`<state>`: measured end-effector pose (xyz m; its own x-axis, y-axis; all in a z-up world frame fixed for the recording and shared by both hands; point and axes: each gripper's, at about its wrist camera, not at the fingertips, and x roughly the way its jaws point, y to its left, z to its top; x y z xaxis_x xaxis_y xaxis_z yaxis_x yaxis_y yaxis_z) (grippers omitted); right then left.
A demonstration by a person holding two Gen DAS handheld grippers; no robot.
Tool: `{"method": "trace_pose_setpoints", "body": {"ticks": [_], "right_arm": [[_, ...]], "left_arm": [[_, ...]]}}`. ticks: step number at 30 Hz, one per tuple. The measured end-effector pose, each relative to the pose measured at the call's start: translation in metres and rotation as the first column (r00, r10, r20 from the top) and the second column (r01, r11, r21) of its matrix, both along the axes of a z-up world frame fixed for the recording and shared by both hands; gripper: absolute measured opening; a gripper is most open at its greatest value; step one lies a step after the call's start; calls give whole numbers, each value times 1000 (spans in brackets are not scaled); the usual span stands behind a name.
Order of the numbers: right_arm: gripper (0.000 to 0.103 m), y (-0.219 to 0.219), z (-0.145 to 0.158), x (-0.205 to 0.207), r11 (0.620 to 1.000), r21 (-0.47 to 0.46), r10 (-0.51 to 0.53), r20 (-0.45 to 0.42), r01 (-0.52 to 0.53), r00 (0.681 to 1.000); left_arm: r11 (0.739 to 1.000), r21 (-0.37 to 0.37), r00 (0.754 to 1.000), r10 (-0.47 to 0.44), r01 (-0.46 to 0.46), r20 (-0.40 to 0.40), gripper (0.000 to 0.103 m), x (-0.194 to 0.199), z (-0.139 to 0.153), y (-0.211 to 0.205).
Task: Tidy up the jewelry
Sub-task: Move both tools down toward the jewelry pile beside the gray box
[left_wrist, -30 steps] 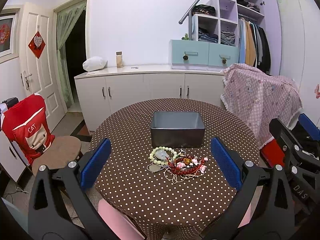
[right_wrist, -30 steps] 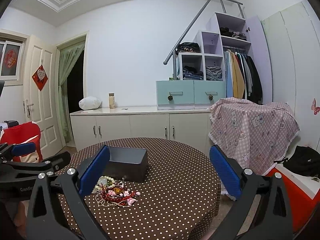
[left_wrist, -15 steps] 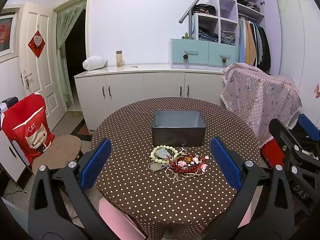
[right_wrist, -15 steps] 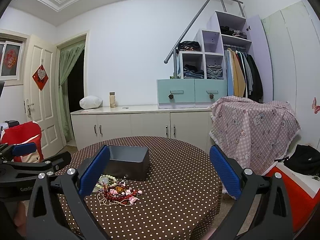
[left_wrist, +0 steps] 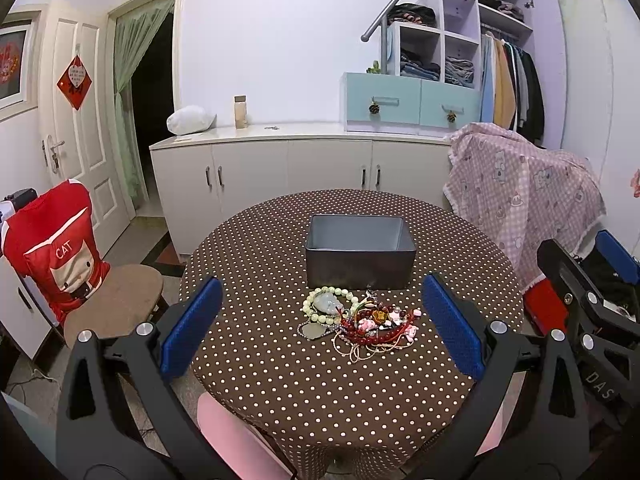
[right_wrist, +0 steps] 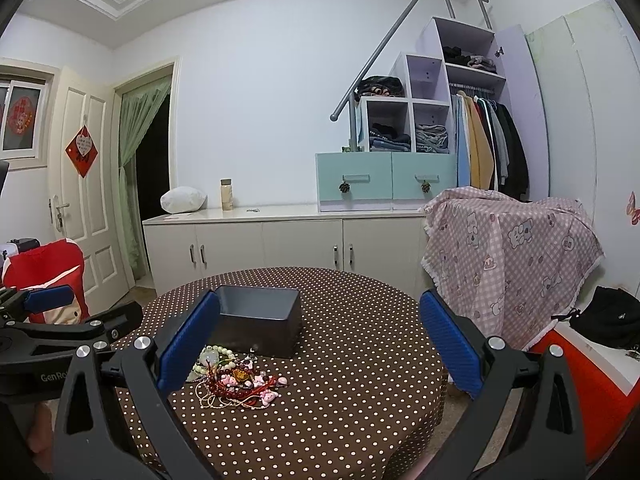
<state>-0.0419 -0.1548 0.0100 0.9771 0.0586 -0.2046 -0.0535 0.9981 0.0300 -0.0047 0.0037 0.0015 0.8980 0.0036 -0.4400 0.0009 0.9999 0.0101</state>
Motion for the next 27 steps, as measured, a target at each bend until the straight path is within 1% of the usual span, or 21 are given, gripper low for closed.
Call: {"method": "trace_pose_setpoints", "body": {"ticks": [9, 16, 20, 25, 27], "right_arm": [[96, 2, -5, 11, 1000, 7, 12, -55, -12, 998], [96, 3, -15, 22, 1000, -1, 14, -116, -15, 993], [96, 3, -24, 30, 1000, -7, 8, -162, -9, 987], [96, 3, -41, 47, 1000, -18, -13, -240, 9, 971], [96, 3, -49, 54, 1000, -22, -19, -272, 14, 962]], "left_arm": [[1000, -7, 999, -1, 1, -41, 98, 11, -7, 5], [1000, -26, 994, -13, 11, -107, 98, 24, -20, 9], [999, -35, 987, -18, 12, -159, 98, 32, -30, 14], [994, -97, 966, -73, 50, -249, 98, 43, -48, 24], [995, -95, 960, -61, 36, -275, 98, 47, -56, 27]]}}
